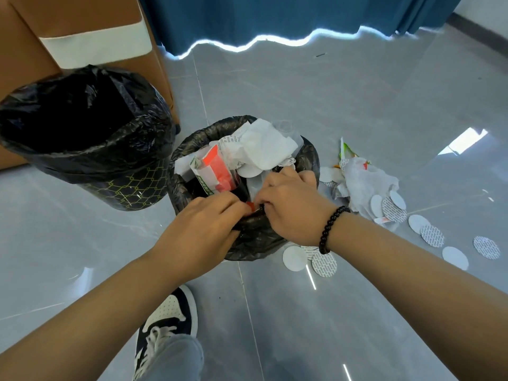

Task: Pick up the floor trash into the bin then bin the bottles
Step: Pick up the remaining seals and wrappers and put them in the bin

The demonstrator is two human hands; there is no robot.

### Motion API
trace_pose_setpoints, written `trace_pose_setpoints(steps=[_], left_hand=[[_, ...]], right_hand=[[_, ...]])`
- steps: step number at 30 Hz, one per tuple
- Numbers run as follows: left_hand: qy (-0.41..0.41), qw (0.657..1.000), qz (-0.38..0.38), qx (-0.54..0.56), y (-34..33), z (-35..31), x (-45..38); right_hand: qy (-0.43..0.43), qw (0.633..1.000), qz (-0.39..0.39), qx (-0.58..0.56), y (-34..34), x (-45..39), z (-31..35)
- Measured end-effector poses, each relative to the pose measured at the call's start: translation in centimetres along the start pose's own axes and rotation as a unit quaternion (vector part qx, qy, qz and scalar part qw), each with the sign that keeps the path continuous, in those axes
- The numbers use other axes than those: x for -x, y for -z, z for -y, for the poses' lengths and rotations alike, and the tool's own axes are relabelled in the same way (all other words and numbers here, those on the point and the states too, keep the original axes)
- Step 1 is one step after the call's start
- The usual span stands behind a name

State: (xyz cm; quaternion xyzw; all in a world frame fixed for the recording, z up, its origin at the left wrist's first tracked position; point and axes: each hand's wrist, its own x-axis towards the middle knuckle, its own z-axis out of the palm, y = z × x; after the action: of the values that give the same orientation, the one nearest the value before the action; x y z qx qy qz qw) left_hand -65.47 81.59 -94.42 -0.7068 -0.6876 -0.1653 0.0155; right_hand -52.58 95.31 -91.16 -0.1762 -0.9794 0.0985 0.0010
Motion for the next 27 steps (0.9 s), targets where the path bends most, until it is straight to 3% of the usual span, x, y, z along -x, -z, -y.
trace_pose_setpoints(steps=[3, 6, 8, 10, 12, 14, 17, 19, 23, 27], left_hand=[[-0.016, 1.000, -0.007, -0.004, -0.3, 0.2, 0.1], [-0.008, 1.000, 0.012, -0.004, -0.3, 0.4, -0.1], [-0.002, 0.999, 0.030, -0.010, -0.2, 0.5, -0.3], [0.011, 0.999, 0.048, -0.012, -0.2, 0.5, -0.5], [0.018, 0.998, 0.062, -0.019, -0.2, 0.4, -0.6], [0.016, 0.998, 0.060, -0.033, -0.4, 0.3, -0.4], [0.011, 0.998, 0.015, -0.055, -0.5, 0.3, 0.3], [0.010, 0.999, -0.019, -0.044, -0.3, 0.0, 0.9], [0.009, 0.999, -0.026, -0.017, 0.9, -0.6, 2.1], [-0.008, 0.999, -0.016, -0.026, 1.1, -0.6, 3.5]], right_hand=[[-0.003, 0.993, -0.050, -0.108, 0.3, 0.0, -0.4], [-0.021, 0.922, -0.297, -0.246, -0.2, 0.8, -2.3], [-0.097, 0.870, -0.387, -0.289, -1.3, 2.0, -3.9], [-0.221, 0.831, -0.400, -0.318, -3.6, 3.2, -5.5], [-0.332, 0.816, -0.342, -0.327, -6.8, 4.7, -7.0], [-0.395, 0.848, -0.200, -0.291, -10.1, 6.3, -8.2], [-0.378, 0.905, 0.032, -0.193, -14.1, 7.8, -9.5], [-0.374, 0.909, 0.110, -0.151, -15.4, 7.6, -10.0], [-0.426, 0.886, 0.154, -0.095, -16.9, 6.5, -10.2], [-0.452, 0.872, 0.100, -0.160, -17.8, 6.3, -10.3]])
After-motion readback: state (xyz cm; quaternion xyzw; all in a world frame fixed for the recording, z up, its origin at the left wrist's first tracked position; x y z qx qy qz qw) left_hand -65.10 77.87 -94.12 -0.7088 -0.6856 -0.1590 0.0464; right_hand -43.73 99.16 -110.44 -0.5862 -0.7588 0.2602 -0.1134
